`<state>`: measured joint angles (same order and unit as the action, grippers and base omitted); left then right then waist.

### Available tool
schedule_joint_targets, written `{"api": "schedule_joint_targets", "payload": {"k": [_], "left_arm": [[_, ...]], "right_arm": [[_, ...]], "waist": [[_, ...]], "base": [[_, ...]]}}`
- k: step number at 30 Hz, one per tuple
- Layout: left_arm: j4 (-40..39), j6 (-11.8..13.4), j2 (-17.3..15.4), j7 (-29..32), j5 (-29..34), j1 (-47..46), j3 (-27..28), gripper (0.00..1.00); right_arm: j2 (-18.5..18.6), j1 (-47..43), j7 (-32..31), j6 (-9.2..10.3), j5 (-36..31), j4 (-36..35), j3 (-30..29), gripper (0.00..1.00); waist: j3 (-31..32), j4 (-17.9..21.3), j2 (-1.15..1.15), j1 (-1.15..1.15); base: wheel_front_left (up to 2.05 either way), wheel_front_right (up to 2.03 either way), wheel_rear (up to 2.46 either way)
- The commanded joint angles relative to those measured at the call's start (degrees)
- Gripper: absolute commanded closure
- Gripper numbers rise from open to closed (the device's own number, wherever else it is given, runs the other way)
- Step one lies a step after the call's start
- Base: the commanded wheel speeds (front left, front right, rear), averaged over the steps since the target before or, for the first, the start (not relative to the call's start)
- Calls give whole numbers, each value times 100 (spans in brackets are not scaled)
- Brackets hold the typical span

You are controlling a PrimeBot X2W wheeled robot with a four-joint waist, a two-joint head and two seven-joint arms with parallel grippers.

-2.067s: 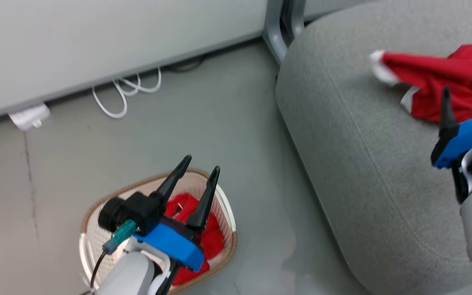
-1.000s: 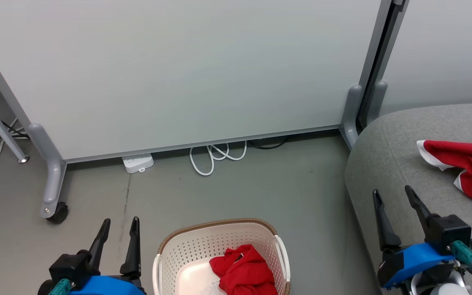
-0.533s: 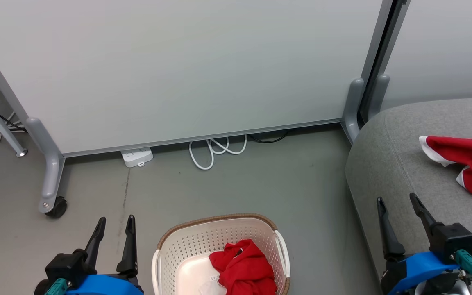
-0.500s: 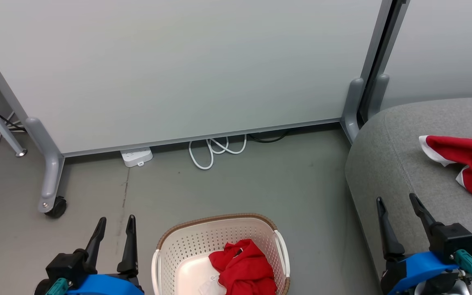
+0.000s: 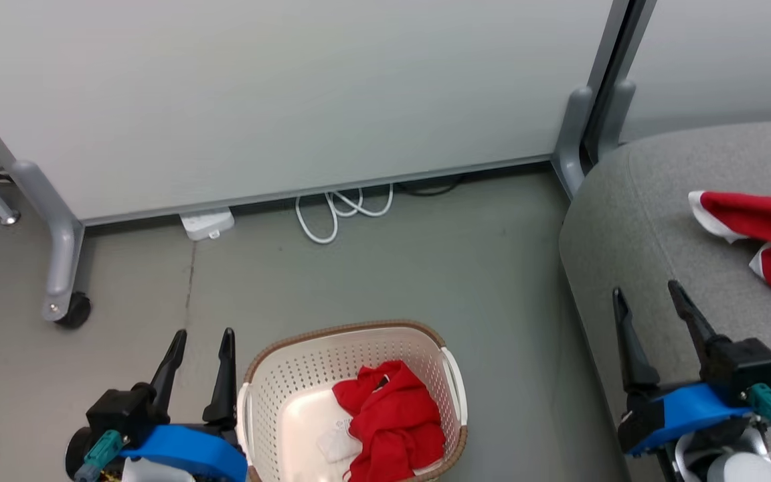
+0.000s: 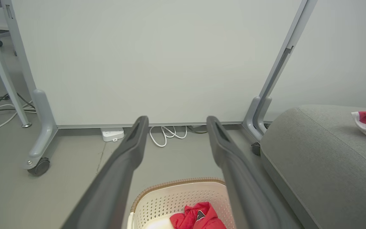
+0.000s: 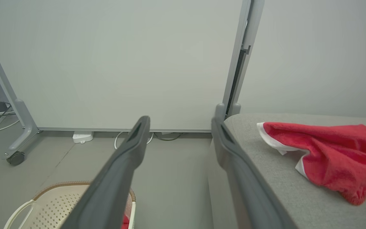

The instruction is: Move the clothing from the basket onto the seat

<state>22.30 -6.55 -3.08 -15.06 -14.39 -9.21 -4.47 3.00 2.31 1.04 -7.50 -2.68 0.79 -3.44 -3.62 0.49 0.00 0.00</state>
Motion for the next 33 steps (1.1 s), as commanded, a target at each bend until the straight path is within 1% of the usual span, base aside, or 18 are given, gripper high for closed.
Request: {"api": "schedule_joint_targets", "payload": {"k": [1, 6, 10, 14, 20, 22, 25, 33], "left_arm": [[12, -14, -19, -16, 44, -152, -36, 0], [171, -51, -11, -16, 91, -559, -166, 0], [479, -61, -54, -16, 153, -1003, -307, 0], [1112, -80, -148, -2, 123, -1487, -540, 0], [2143, -91, -411, 238, -5, -2181, -914, 0], [2450, -92, -522, 323, -77, -2367, -974, 0], [2819, -93, -598, 472, -171, -2627, -1069, 0], [3410, -92, -861, 570, -253, -3112, -1346, 0]], "right_arm": [[-18, 187, 28, 2, 22, -77, 30, 0], [-17, 655, 74, 2, 38, -248, 86, 0], [-17, 1107, 156, 2, 61, -304, 175, 0], [-17, 1525, 302, 2, 99, -201, 350, 0], [-19, 2007, 578, 2, 343, 31, 716, 0], [-20, 2120, 677, 2, 443, 151, 835, 0], [-20, 2258, 810, 3, 572, 336, 1001, 0], [-19, 2518, 1105, 2, 808, 674, 1355, 0]], "waist": [[-376, 110, 0, 0], [-1219, 342, 0, 0], [-1997, 604, 0, 0], [-2614, 901, 0, 0], [-3403, 1430, 0, 0], [-3608, 1588, 0, 0], [-3870, 1790, 0, 0], [-4363, 2098, 0, 0]], "base": [[0, 0, 0], [0, 0, 0], [0, 0, 0], [0, 0, 0], [0, 0, 0], [0, 0, 0], [0, 0, 0], [0, 0, 0]]}}
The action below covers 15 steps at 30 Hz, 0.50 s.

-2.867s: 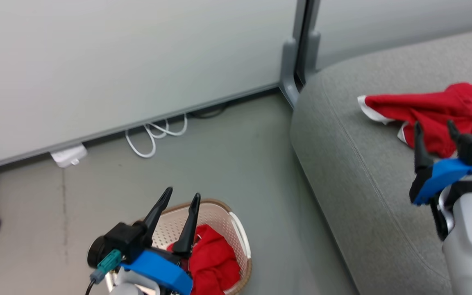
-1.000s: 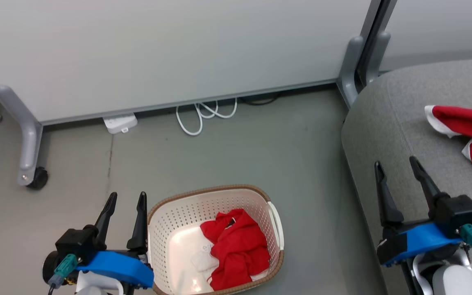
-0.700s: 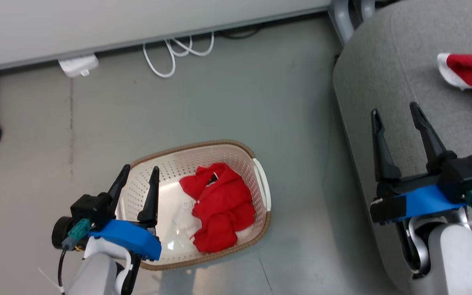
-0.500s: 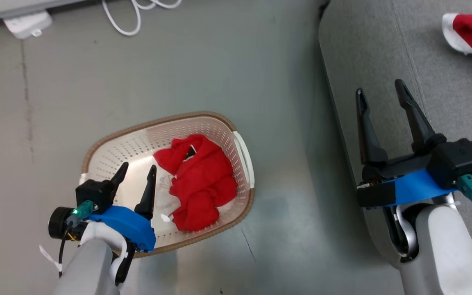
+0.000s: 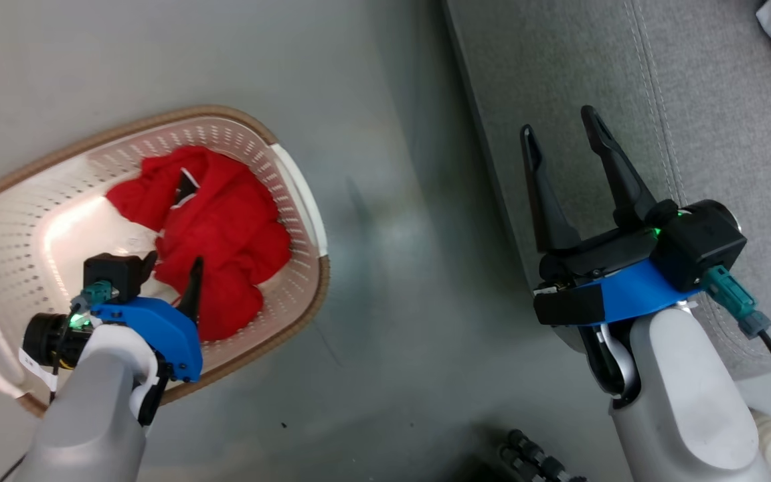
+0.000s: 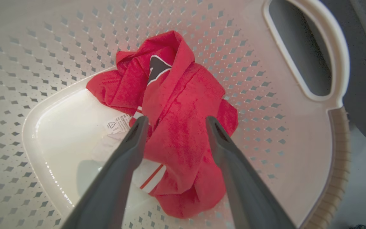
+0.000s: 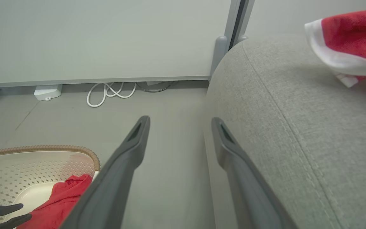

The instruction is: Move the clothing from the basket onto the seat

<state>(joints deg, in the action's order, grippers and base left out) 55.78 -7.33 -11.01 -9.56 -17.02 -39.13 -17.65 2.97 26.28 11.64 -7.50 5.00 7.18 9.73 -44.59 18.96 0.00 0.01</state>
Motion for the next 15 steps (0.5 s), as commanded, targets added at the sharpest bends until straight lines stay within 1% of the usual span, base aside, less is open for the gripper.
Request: {"api": "schedule_joint_targets", "payload": {"k": [1, 5, 8, 15], "left_arm": [[134, -15, -91, 41, 15, -156, -36, 0], [391, -15, -163, 95, 3, -309, -62, 0], [603, -7, -141, 244, -74, -390, -40, 0], [1023, 127, -112, 653, -122, -524, -72, 0]], "right_arm": [[-17, 150, 81, 2, 79, 57, 78, 0], [-17, 257, 165, 2, 194, 158, 216, 0], [-15, 318, 223, 2, 257, 238, 276, 0], [-15, 380, 302, 2, 351, 349, 329, 0]], "waist": [[-306, 283, 0, -1], [-438, 388, 0, -1], [-493, 444, 0, -1], [-545, 516, 0, -1]], "base": [[0, 0, 0], [0, 0, 0], [0, 0, 0], [0, 0, 0]]}}
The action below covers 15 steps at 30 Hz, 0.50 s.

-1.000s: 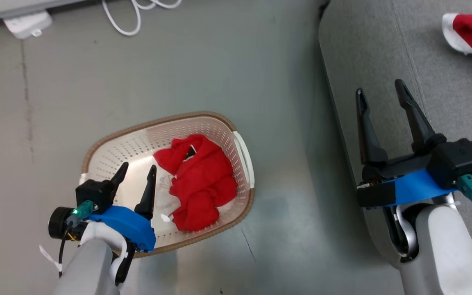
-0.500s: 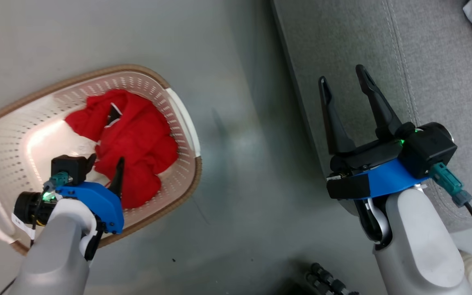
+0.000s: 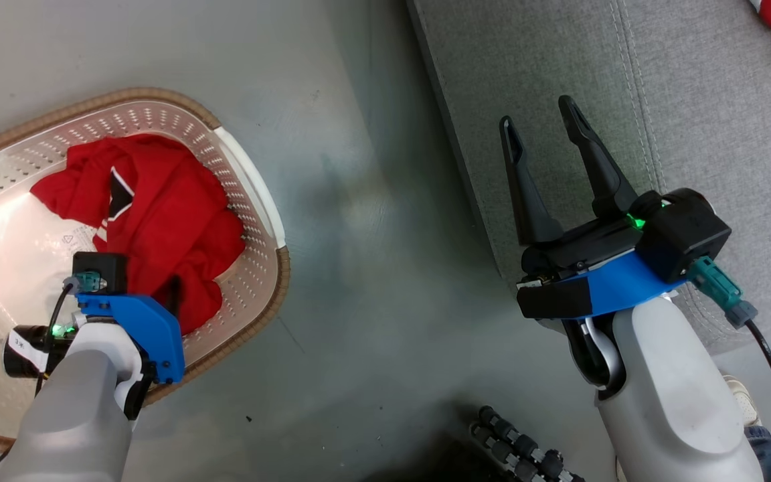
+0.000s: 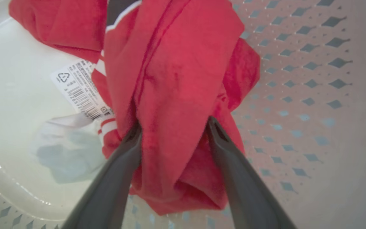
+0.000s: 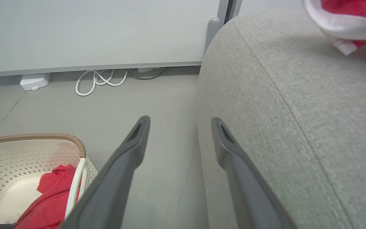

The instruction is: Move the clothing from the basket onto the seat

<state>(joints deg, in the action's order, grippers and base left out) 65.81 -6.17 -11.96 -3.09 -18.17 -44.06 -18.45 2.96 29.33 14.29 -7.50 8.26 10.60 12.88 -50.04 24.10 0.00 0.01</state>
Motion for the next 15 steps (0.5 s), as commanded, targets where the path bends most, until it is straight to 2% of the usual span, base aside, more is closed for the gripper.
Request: {"api": "schedule_joint_targets", "payload": {"k": [1, 2, 3, 4, 15], "left_arm": [[67, 5, -10, 65, -4, -43, -10, 0], [109, 1, -2, 113, -2, -69, -32, 19], [142, 0, -5, 129, -1, -97, -47, 74], [168, -1, -3, 144, 8, -116, -68, 100], [321, -55, 145, 25, -88, -233, -188, 100]], "right_arm": [[-14, 83, 38, 2, 33, 19, 16, 0], [-14, 87, 48, 2, 38, 35, 19, 0], [-14, 92, 45, 2, 39, 45, 20, 0], [-14, 95, 52, 2, 37, 55, 22, 0], [-14, 135, 79, 2, -20, 182, 3, 0]], "waist": [[-3, 9, 0, -1], [-4, 13, 0, -1], [-5, 15, 0, -1], [-3, 15, 0, -1], [204, -115, 0, -1]], "base": [[0, 0, 0], [0, 0, 0], [0, 0, 0], [0, 0, 0], [0, 0, 0]]}}
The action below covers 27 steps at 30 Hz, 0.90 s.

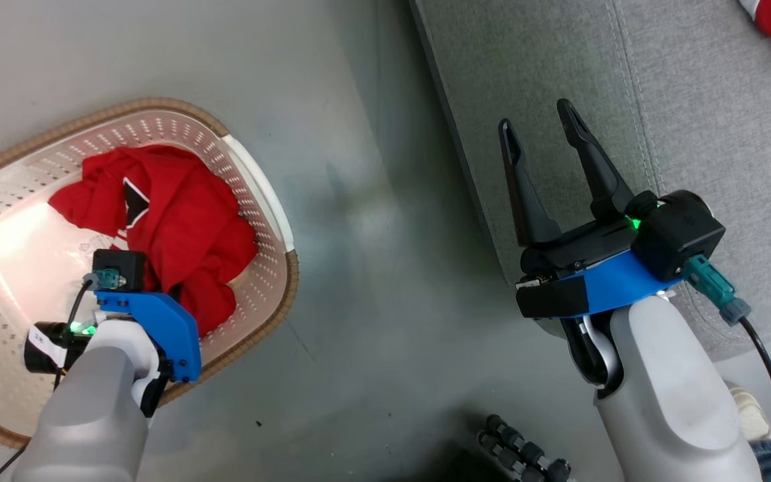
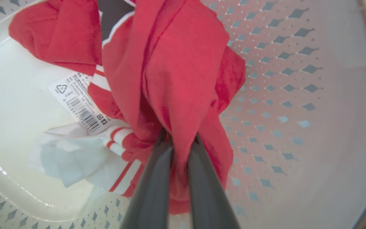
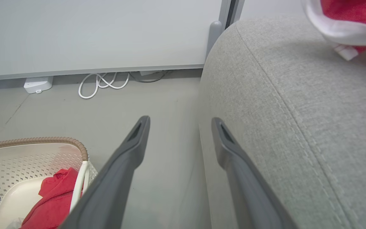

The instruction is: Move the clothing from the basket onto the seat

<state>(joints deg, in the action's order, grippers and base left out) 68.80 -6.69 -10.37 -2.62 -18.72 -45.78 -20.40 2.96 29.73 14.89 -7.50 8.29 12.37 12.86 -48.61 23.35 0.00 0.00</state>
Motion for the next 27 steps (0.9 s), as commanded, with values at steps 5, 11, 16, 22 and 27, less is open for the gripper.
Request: {"api": "schedule_joint_targets", "payload": {"k": [5, 11, 16, 22, 27], "left_arm": [[73, -38, 148, -161, -90, -21, -66, 100], [119, -67, 449, -360, -147, 161, -267, 100], [-7, -78, 669, -428, -338, 434, -585, 100], [-606, -80, 735, -376, -903, 877, -1322, 100], [-1150, -81, 740, -334, -1401, 937, -1824, 100]], "right_arm": [[-12, 40, 24, 2, -138, 117, -41, 0], [-10, -273, -73, 2, -335, 312, -185, 0], [-5, -650, -284, 2, -508, 426, -297, 0], [-4, -1253, -630, 2, -568, 322, -366, 0], [-5, -1681, -850, 2, -584, 184, -485, 0]], "waist": [[499, -236, 0, 0], [1468, -689, 0, 0], [2446, -1085, 0, 0], [3564, -1524, 0, 0], [4154, -1795, 0, 0]], "base": [[0, 0, 0], [0, 0, 0], [0, 0, 0], [0, 0, 0], [0, 0, 0]]}}
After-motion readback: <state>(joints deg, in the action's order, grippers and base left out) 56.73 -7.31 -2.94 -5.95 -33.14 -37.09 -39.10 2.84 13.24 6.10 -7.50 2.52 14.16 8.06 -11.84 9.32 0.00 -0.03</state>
